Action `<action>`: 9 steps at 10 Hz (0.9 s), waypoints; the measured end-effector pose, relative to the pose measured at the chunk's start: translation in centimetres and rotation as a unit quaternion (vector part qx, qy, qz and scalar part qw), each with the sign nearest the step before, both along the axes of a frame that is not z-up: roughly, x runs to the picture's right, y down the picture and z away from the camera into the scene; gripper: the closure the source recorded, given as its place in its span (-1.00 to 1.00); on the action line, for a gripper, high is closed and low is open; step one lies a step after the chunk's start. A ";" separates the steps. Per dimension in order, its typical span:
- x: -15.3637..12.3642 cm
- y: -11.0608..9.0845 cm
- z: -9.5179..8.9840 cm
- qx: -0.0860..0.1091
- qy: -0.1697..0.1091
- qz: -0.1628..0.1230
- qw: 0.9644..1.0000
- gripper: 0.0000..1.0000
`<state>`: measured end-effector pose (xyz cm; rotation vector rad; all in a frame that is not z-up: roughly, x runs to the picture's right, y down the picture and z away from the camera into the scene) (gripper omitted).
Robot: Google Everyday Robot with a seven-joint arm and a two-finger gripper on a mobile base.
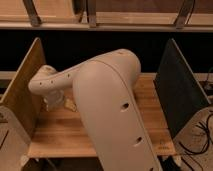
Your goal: Pick up the ceramic bowl
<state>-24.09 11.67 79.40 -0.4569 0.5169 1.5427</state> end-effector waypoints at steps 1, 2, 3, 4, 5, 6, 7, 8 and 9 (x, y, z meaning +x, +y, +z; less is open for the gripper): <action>0.0 0.0 0.0 0.000 0.000 0.000 1.000 -0.60; 0.0 0.0 0.0 0.000 0.000 0.000 1.000 -0.60; 0.0 0.1 0.1 0.001 0.000 -0.002 1.000 -0.60; 0.1 -0.3 0.1 0.007 0.000 -0.008 1.000 -0.60; 0.6 -1.6 0.3 0.027 -0.005 -0.024 0.999 -0.60; 1.4 -3.4 0.5 0.052 -0.011 -0.041 0.998 -0.60; 2.5 -5.3 0.4 0.076 -0.016 -0.060 0.995 -0.60; 3.2 -6.7 0.2 0.092 -0.018 -0.072 0.993 -0.60; 4.5 -8.4 -0.3 0.114 -0.020 -0.083 0.990 -0.60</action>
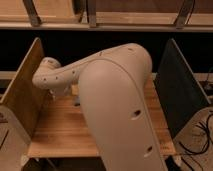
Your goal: Pick up the ceramic bowl
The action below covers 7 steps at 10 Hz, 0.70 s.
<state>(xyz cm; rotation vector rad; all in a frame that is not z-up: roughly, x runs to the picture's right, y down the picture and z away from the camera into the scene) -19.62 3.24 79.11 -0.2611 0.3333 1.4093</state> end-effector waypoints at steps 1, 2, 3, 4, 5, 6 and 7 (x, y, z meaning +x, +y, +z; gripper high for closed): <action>1.3 -1.3 -0.5 0.015 -0.002 0.002 1.000 -0.60; 2.0 -1.8 -0.5 0.020 0.001 0.004 1.000 -0.60; 1.8 -1.6 -0.5 0.018 -0.002 0.004 1.000 -0.60; 1.4 -1.5 -0.6 0.018 -0.005 0.003 1.000 -0.60; 1.3 -1.5 -0.6 0.018 -0.006 0.003 1.000 -0.60; 1.8 -1.5 -0.4 0.017 0.000 0.002 1.000 -0.60; 2.8 -1.4 0.4 0.015 0.008 0.016 1.000 -0.60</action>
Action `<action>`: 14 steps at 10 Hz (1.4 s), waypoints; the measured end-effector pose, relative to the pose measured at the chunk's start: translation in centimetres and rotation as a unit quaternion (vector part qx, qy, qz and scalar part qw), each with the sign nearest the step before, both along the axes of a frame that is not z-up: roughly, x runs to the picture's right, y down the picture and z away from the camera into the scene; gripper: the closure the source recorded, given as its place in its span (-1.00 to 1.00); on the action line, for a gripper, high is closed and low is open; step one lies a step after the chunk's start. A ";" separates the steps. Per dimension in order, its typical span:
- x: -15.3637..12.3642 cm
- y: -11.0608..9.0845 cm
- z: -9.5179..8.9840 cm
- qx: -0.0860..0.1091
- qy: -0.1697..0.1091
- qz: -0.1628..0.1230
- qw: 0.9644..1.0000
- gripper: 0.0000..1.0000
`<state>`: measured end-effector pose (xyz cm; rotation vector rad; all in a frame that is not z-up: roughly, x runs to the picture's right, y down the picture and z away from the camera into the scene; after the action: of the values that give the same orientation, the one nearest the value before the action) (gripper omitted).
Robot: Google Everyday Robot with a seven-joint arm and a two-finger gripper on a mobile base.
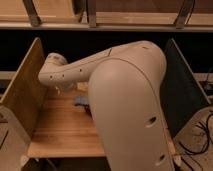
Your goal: Pick up the ceramic bowl
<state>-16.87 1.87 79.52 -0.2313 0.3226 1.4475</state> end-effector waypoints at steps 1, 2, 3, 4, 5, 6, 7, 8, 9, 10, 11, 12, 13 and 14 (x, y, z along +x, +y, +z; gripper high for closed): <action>2.6 0.0 1.2 -0.002 0.021 0.027 0.999 -0.60; 5.1 0.1 2.0 -0.004 0.040 0.048 0.998 -0.60; 8.3 0.2 2.8 -0.006 0.062 0.080 0.995 -0.60; 10.6 0.5 3.2 -0.008 0.076 0.101 0.992 -0.60; 13.2 0.5 3.4 -0.008 0.094 0.119 0.988 -0.60; 13.7 0.5 3.4 -0.007 0.096 0.122 0.988 -0.60; 13.4 0.6 3.5 -0.007 0.089 0.123 0.988 -0.60; 14.8 0.9 3.5 -0.007 0.092 0.129 0.987 -0.60; 18.2 1.7 3.3 -0.012 0.101 0.135 0.986 -0.60; 18.9 2.0 3.3 -0.014 0.101 0.137 0.985 -0.60; 18.5 2.0 3.3 -0.013 0.096 0.138 0.986 -0.60; 18.1 2.0 3.3 -0.013 0.093 0.136 0.986 -0.60; 18.1 2.0 3.3 -0.013 0.094 0.135 0.986 -0.60; 18.5 2.1 3.8 -0.014 0.099 0.135 0.986 -0.60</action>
<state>1.64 4.00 83.31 -0.1581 0.4883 1.7403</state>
